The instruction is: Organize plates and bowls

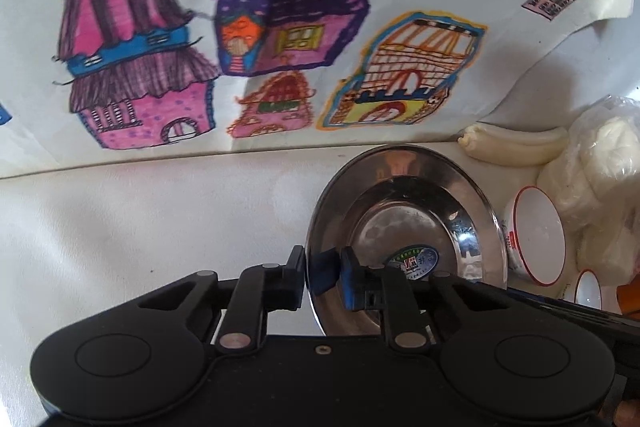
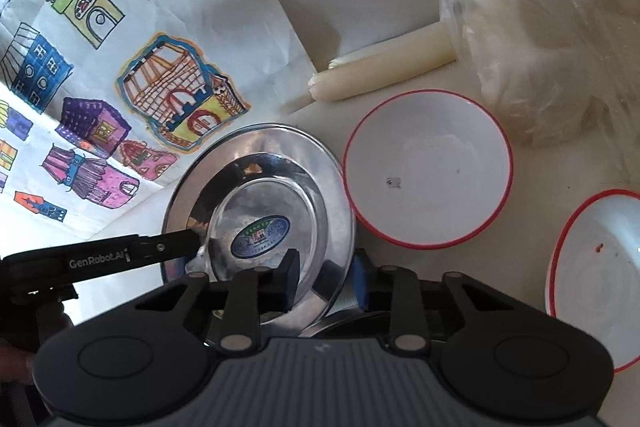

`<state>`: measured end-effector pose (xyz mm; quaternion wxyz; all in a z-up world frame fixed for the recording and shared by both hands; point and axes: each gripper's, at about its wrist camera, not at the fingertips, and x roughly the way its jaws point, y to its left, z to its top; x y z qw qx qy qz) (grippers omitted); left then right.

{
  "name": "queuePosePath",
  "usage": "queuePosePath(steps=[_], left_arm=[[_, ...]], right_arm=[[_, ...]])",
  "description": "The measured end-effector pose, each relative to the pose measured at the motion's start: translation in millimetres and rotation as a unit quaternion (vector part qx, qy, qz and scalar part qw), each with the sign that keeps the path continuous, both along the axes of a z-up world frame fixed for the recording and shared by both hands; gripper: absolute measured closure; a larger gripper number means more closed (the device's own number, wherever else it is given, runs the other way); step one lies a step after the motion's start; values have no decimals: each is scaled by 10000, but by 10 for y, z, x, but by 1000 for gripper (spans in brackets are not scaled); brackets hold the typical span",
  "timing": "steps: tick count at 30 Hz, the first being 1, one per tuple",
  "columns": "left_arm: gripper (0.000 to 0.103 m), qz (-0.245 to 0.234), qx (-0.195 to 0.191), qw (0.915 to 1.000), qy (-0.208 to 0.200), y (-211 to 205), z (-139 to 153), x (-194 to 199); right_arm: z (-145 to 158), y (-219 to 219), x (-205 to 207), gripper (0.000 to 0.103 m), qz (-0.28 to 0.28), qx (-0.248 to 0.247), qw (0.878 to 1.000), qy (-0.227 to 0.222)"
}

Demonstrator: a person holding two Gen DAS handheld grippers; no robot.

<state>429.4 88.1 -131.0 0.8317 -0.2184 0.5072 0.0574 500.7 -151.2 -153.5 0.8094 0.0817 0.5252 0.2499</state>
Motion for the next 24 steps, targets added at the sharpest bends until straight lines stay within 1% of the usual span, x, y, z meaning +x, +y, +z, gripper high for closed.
queuePosePath(steps=[2,10,14,24], left_arm=[[84,11,-12,10000,-22,27,5,-35],[84,64,102,9998,-178,114,130,-242],[84,63,195,9994,-272,165,261,-369],[84,17,246,9983,-536,28,497,-536]], right_arm=[[-4,-2,-7,82,8,12,10000,8],[102,84,-116,82,186,58,9996,-215],[197,103,-167,82,288,109,9990,-316],[434,-76,-326,82,374,280,9974,-549]])
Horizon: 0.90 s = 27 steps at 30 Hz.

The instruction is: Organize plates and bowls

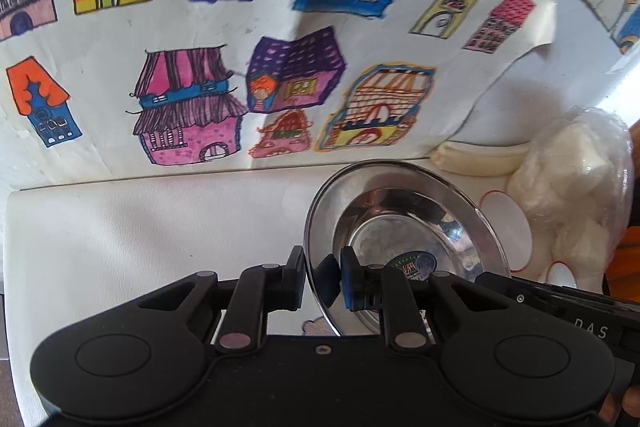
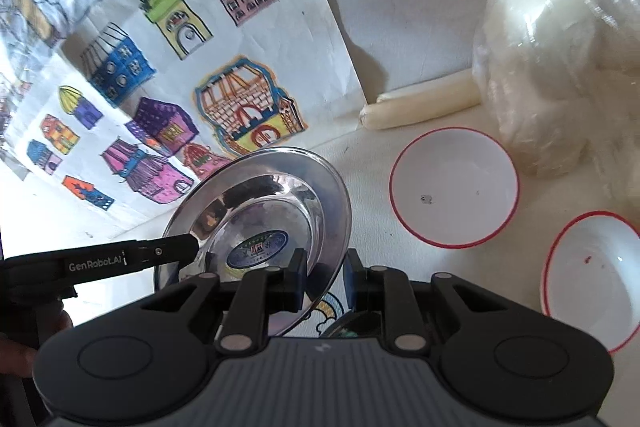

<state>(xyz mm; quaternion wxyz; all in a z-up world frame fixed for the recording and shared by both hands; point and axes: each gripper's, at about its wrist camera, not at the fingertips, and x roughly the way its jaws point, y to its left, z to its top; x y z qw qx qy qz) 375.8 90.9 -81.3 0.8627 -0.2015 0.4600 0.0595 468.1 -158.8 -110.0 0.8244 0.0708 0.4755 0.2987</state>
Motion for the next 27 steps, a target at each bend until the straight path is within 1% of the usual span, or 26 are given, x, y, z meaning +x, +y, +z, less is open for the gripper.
queuePosePath(steps=[7,17,21,27], left_arm=[[83,-181,-45,9997,-161,-218,98,-115],[82,-475,-88,9986,-215,-586,166,-261],[82,-643,-33,9977,-207,-720,188,-297],[81,-952,147,9952,-170,-897,191,-335]], right_arm=[[158,-278,-163,81,-29,45,9998,-180],[290,-694,-407,81,-174,-25,9992,-367],[321,-868,-493,81,-257,9,9989,-400],[301,-1040,-579,81,-358,24,9987,-368]])
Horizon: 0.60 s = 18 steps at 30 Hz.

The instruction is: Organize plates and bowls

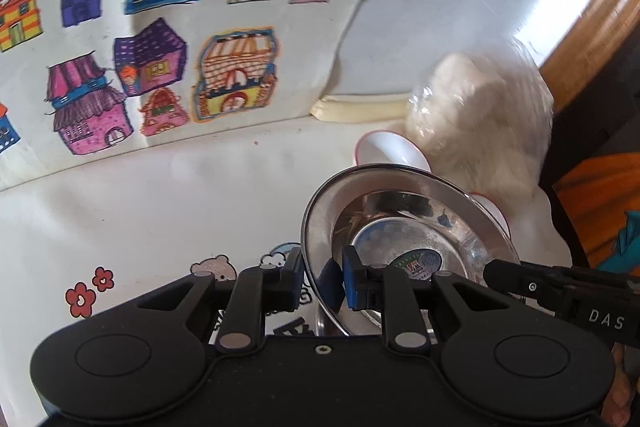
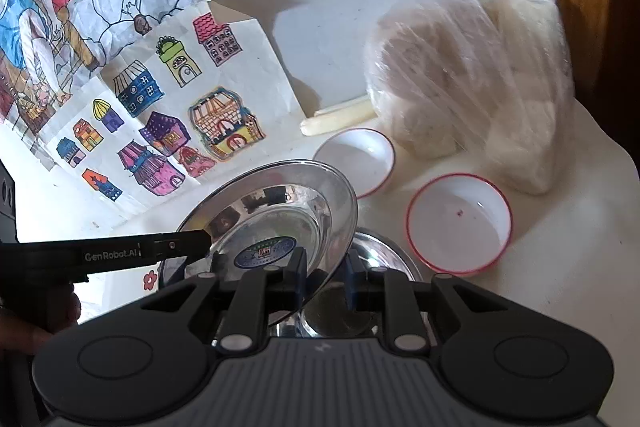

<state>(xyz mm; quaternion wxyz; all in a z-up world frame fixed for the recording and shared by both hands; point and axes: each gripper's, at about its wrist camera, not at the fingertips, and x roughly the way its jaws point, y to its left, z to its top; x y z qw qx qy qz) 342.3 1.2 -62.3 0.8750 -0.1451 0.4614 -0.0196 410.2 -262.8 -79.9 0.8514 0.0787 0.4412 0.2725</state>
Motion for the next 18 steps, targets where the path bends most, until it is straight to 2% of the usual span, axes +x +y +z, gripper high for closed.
queuePosePath(steps=[18], left_arm=[[80,-443,291,9981,310,-301,-153,-113]], right_arm=[[-240,-257,-176,79,-127,-101,9992,364]])
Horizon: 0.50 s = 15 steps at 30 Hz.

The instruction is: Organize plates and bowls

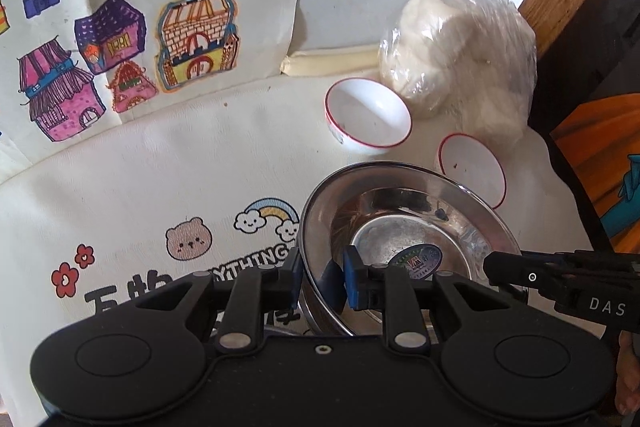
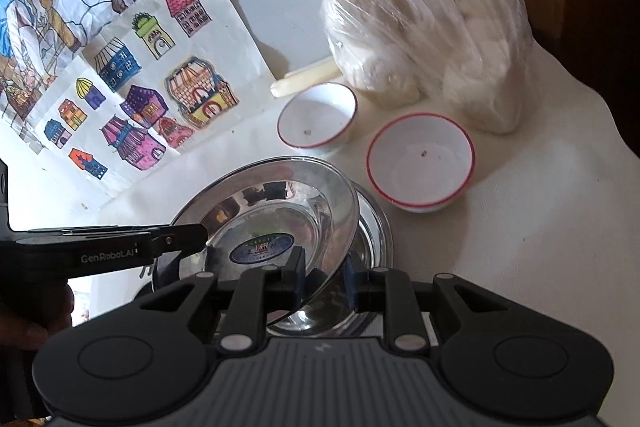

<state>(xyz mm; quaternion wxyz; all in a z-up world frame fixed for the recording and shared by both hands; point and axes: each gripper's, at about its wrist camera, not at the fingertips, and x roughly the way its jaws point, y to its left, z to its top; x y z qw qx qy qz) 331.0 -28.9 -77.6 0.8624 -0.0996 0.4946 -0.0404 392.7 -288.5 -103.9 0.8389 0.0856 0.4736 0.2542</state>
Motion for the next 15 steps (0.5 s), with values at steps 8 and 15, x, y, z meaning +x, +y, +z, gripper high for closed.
queuePosePath(steps=[8,15], left_arm=[[80,-31,77,9999,87,-24,-37,-8],[80,-84,203,9997,97,-85,-90,7]], right_arm=[[-41,-12,-17,79,27,0,9999,108],[-71,-6,14,78,24,-64,9998,170]])
